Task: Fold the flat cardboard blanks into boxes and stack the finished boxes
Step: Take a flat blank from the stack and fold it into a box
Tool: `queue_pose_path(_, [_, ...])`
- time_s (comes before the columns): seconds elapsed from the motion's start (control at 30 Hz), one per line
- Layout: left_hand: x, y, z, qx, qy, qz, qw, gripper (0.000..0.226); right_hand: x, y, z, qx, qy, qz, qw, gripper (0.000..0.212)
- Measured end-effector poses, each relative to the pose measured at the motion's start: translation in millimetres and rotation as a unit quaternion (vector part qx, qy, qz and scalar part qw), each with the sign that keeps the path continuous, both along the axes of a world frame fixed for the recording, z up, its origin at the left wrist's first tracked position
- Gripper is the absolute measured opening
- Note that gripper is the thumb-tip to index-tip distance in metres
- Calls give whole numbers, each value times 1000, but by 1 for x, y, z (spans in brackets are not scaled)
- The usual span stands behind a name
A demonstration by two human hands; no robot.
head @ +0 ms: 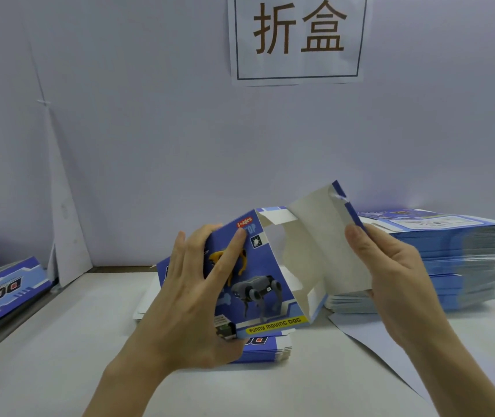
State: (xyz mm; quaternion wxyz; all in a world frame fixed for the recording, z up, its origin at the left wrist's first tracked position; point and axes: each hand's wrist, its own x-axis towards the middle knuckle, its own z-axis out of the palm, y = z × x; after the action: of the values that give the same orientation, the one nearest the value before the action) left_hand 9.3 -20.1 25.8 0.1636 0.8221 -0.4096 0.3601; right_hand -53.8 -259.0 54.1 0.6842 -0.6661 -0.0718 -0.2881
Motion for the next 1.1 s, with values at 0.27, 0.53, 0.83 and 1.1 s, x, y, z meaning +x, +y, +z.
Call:
queue_pose_path(0.27, [2,4,0,9,35,9,999,123,6,27,-12,-12,-46,-41,998,23])
queue_pose_path(0.53, [-2,-4,0,-2,17,25,1000,117,6,39,-18,-82,-78,12,994,27])
queue_pose_path(0.83, [-8,-13,-3,6,2,36,999,116,10,50,-26,-134,-76,-24,988,41])
queue_pose_path(1.1, [-14,-16,6,-17,-22,79,996,117,3,43,-20,-225,-46,18,973,49])
